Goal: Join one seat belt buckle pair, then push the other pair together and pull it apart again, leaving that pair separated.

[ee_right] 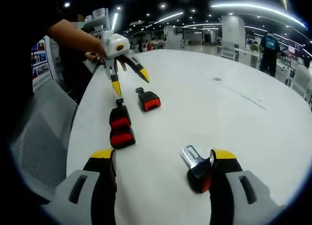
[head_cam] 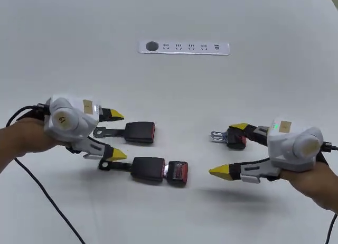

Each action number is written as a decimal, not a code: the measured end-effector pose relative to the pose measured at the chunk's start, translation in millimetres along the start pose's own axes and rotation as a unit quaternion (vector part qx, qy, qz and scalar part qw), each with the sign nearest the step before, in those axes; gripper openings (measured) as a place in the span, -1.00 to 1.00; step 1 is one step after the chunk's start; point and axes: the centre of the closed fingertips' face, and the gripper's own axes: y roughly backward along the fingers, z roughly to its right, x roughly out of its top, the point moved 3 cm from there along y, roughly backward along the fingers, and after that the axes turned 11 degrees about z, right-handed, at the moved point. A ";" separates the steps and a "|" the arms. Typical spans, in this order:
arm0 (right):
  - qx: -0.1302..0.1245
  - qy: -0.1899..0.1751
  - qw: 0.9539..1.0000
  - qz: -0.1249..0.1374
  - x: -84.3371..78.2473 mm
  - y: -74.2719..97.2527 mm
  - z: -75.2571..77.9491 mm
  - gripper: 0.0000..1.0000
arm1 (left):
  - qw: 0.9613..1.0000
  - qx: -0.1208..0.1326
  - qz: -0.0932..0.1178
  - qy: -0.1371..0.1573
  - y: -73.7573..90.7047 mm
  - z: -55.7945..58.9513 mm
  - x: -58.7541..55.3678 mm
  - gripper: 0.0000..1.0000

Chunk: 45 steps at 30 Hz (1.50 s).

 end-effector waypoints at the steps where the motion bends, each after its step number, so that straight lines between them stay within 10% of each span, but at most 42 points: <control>1: -0.005 0.003 1.000 -0.002 -0.6 2.3 4.9 0.57 | 1.000 0.001 0.003 0.001 -1.5 -3.7 0.4 0.20; 20: 0.025 0.002 0.998 -0.061 -35.3 10.5 56.6 0.48 | 0.997 -0.072 -0.020 -0.001 -48.4 -7.9 -14.1 0.17; 21: 0.040 0.019 0.995 -0.094 -44.3 13.5 57.1 0.44 | 0.997 -0.072 -0.030 -0.008 -48.3 -7.9 -19.0 0.15; 22: 0.044 0.023 0.993 -0.104 -47.7 13.9 57.9 0.42 | 0.995 -0.088 0.009 -0.043 -54.1 -7.5 -8.4 0.15; 23: 0.054 -0.003 0.995 -0.089 -47.2 11.3 53.0 0.46 | 0.998 -0.064 -0.012 0.003 -49.6 -11.6 -20.6 0.14; 34: 0.100 0.046 0.991 -0.079 -33.6 7.5 50.7 -0.21 | 0.998 -0.065 0.012 -0.003 -55.2 -15.6 -16.4 -0.07; 45: 0.120 0.042 0.987 -0.094 -34.9 6.4 60.4 -0.33 | 0.996 -0.082 0.014 -0.014 -60.6 -18.1 -16.4 -0.31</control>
